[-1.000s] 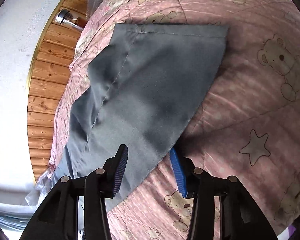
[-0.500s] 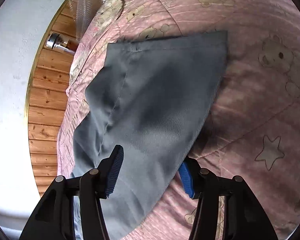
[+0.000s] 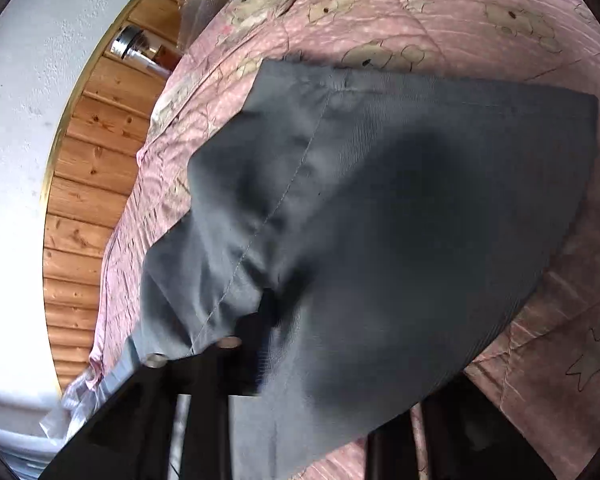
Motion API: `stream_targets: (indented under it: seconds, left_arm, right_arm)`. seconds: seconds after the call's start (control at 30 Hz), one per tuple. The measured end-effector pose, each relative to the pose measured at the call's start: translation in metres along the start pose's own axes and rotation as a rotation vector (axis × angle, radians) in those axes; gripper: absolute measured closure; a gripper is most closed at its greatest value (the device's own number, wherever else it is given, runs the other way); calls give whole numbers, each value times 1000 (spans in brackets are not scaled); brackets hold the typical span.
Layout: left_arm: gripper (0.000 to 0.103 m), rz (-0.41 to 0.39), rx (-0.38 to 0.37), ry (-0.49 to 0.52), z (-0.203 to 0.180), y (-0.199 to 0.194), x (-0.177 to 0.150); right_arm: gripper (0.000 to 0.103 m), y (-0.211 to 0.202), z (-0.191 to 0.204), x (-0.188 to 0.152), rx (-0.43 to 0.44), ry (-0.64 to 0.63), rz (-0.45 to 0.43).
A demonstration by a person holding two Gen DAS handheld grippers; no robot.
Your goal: Fold clothes
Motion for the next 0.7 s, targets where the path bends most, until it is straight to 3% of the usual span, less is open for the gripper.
stream_targets:
  seconds: [0.03, 0.07, 0.1, 0.13, 0.27, 0.43, 0.57, 0.7]
  left_arm:
    - [43, 2, 0, 15, -1, 1, -1]
    - [71, 5, -5, 33, -5, -1, 0]
    - [86, 6, -21, 49, -12, -4, 1]
    - [92, 7, -37, 65, -18, -7, 2]
    - [96, -5, -120, 159, -62, -24, 4]
    - [99, -35, -159, 210, -94, -46, -4]
    - [100, -66, -207, 255, -129, -93, -19]
    - [100, -87, -243, 348, -195, -155, -29]
  right_arm:
    - [93, -4, 0, 4, 2, -3, -11]
    - [94, -11, 4, 9, 7, -19, -26]
    - [95, -17, 10, 13, 13, -40, -37]
    - [95, -24, 20, 18, 22, -68, -51]
    - [96, -35, 52, 30, 22, -177, -84]
    - [97, -61, 80, 37, 40, -273, -104]
    - [97, -108, 100, 42, 60, -364, -101]
    - [97, -156, 123, 61, 47, -482, -36]
Point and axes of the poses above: each gripper's, at about its wrist camera, not at the fingertips, and y roughly the way its jaws point, z to its left, x to its top, the point moved 5 cm from there along y, roughly the way its jaws point, and after that the axes turned 6 degrees about -z, right-handed, at the moved point
